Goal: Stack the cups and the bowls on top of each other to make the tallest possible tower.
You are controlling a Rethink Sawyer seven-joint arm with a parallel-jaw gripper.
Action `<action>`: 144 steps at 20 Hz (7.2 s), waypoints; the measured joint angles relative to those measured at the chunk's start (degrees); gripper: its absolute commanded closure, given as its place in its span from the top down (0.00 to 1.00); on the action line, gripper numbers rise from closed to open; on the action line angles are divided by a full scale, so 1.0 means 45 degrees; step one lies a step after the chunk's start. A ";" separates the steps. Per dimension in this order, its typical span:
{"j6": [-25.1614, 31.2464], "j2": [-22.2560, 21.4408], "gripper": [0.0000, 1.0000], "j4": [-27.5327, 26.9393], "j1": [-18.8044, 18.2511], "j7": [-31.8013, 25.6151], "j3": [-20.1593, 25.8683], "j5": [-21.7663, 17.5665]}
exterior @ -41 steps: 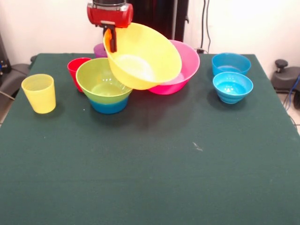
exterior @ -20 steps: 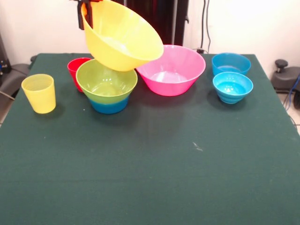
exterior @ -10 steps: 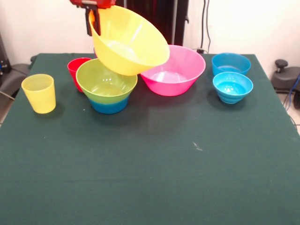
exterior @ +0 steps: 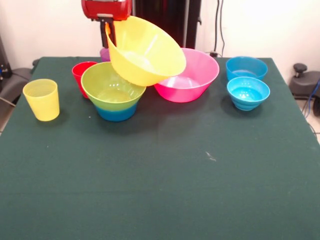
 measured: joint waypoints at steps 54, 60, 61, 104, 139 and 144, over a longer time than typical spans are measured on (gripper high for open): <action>-0.0535 0.2018 0.00 -0.1949 -0.0794 0.0000 0.0204 -0.1892; -0.0537 0.2116 1.00 -0.1955 -0.0931 0.0000 0.0220 -0.1897; -0.0536 0.2125 1.00 -0.1958 -0.0936 0.0000 0.0220 -0.1900; 0.0472 -0.0393 1.00 -0.1567 -0.2029 0.0000 0.2337 -0.0470; 0.0702 -0.3015 1.00 0.0376 0.5387 0.1957 -0.0270 0.1793; 0.0231 -0.2738 1.00 0.0369 0.7918 0.3945 -0.1839 0.2020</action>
